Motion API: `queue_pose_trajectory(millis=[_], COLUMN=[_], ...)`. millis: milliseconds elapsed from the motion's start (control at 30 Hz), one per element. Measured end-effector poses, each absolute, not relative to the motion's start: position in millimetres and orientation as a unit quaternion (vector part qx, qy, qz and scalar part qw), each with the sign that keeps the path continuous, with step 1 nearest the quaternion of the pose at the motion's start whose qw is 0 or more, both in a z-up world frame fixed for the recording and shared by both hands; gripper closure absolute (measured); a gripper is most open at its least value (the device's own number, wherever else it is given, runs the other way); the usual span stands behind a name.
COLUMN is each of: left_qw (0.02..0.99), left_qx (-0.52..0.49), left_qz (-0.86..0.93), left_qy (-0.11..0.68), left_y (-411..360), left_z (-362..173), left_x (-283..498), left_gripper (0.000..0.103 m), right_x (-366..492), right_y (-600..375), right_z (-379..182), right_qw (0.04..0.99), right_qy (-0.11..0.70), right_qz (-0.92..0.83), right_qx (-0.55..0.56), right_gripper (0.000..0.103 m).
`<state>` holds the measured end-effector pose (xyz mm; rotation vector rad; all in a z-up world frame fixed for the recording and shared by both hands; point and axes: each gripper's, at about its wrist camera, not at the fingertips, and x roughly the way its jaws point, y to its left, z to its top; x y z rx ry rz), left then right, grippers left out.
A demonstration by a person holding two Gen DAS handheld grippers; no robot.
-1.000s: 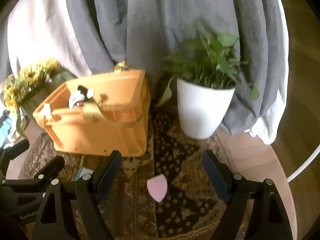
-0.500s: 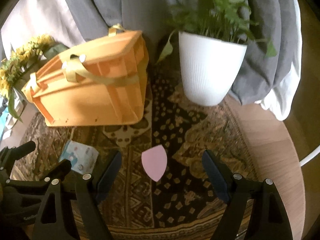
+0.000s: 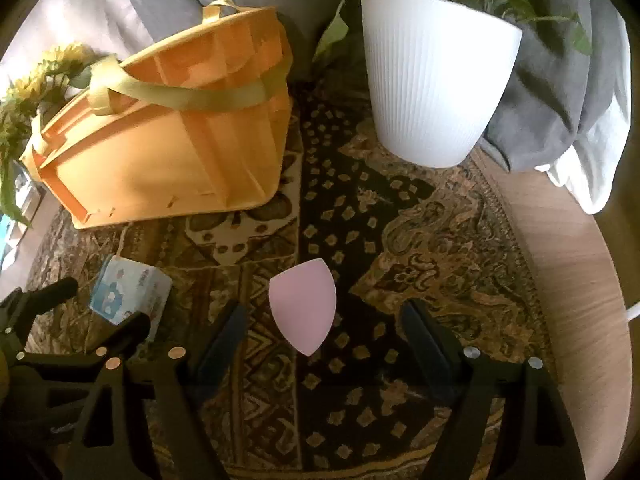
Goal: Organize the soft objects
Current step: 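Move the left tool to the blue tissue pack while the right tool approaches the pink sponge, then grasp the blue tissue pack with the left tool while the right tool grasps the pink sponge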
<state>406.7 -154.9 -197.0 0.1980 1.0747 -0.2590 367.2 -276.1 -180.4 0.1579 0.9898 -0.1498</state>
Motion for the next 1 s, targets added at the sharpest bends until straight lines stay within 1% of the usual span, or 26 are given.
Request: queue_pose_trajectory(millis=[100, 233, 267, 433, 500, 533, 567, 600, 667, 1000], left_qw=[0.846, 0.843, 0.843, 0.842, 0.841, 0.840, 0.841, 0.842, 0.843, 0.858], left_qx=[0.091, 0.083, 0.083, 0.079, 0.073, 0.070, 0.068, 0.069, 0.067, 0.063], left_qz=[-0.123, -0.121, -0.120, -0.125, -0.133, -0.136, -0.138, -0.136, -0.136, -0.137], left_qy=[0.512, 0.517, 0.518, 0.519, 0.520, 0.520, 0.519, 0.518, 0.516, 0.490], left_y=[-157.5, -162.8, -163.6, -166.5, -165.1, -164.4, -164.2, -163.5, -161.5, -144.0], left_z=[-201.7, -208.6, -209.7, -213.0, -213.2, -213.2, -212.9, -212.9, -213.1, -195.8], left_x=[410.2, 415.4, 416.1, 416.3, 415.3, 414.6, 414.2, 413.6, 411.9, 394.2], left_gripper=[0.000, 0.002, 0.006, 0.017, 0.026, 0.029, 0.030, 0.030, 0.031, 0.031], right_x=[370.4, 374.9, 376.3, 380.6, 382.2, 383.7, 383.7, 383.8, 384.7, 375.7], right_y=[-276.9, -277.4, -277.5, -280.6, -280.4, -280.3, -279.5, -278.3, -275.8, -270.6], right_z=[-184.2, -188.0, -189.4, -194.5, -196.0, -197.2, -197.5, -197.1, -197.1, -188.9], right_qw=[0.873, 0.872, 0.871, 0.868, 0.868, 0.868, 0.868, 0.869, 0.871, 0.876], right_qy=[0.475, 0.478, 0.479, 0.483, 0.484, 0.485, 0.485, 0.484, 0.482, 0.471], right_qz=[-0.073, -0.074, -0.074, -0.074, -0.069, -0.065, -0.061, -0.057, -0.052, -0.049], right_qx=[0.078, 0.080, 0.079, 0.086, 0.087, 0.088, 0.088, 0.089, 0.083, 0.087], right_gripper=[0.023, 0.031, 0.034, 0.040, 0.045, 0.050, 0.054, 0.056, 0.064, 0.066])
